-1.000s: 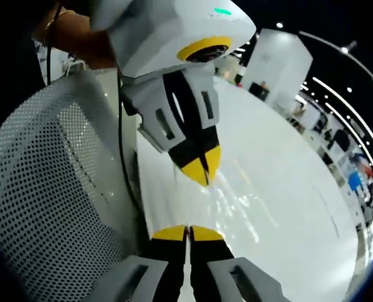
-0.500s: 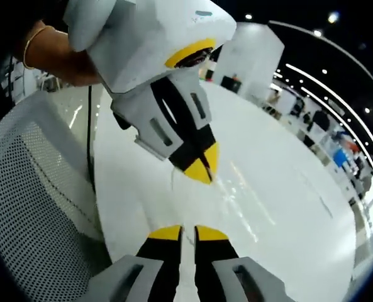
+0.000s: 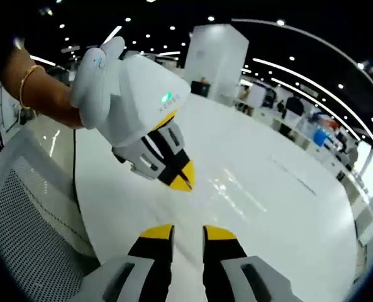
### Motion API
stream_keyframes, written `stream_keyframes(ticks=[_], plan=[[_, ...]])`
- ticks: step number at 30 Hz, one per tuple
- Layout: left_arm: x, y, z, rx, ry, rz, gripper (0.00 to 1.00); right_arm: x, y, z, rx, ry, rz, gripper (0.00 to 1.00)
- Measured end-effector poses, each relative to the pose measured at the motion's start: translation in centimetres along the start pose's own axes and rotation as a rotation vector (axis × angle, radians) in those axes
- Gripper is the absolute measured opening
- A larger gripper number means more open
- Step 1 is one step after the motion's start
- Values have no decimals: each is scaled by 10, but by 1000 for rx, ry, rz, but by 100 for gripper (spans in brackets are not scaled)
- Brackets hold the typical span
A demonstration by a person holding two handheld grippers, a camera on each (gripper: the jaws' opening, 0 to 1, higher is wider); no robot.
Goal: Open the resealable bag by pulling the two sides of the seal apart until the entire bag opening is separated and visibly accessible.
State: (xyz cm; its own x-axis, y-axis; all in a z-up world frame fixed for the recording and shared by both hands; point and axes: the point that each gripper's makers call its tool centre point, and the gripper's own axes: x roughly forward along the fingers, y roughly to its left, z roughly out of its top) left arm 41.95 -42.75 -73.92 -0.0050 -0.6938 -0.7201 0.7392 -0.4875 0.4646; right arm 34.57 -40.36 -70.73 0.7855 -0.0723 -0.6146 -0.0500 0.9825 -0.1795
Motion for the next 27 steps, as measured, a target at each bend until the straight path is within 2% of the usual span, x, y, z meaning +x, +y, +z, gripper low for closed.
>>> stream_keyframes(ticks=[3,4,7,11,12,14,15,23,25,27], plan=[[5,4,-5,4,21,8,0,-6,-7,-4,32,3,-18,16],[9,9,-9,-17,33,21,0,-13,-12,-7,64,4,-30,17],[12,14,-11,-31,42,35,0,-18,-16,-10,81,8,-39,25],[16,21,-12,-52,50,52,0,-28,-26,-17,142,16,-87,32],[25,34,-13,-55,60,80,0,-45,-33,-25,260,2,-127,34],[29,39,-14,-60,64,82,0,-55,-32,-32,289,7,-134,38],[38,49,-16,-53,75,94,0,-60,-30,-36,310,14,-134,39],[45,60,-19,-73,91,102,0,-67,-25,-42,337,28,-131,43],[56,71,-20,-62,99,113,0,-72,-26,-45,370,28,-144,43],[58,73,-20,-64,99,115,0,-73,-26,-46,378,29,-147,43]])
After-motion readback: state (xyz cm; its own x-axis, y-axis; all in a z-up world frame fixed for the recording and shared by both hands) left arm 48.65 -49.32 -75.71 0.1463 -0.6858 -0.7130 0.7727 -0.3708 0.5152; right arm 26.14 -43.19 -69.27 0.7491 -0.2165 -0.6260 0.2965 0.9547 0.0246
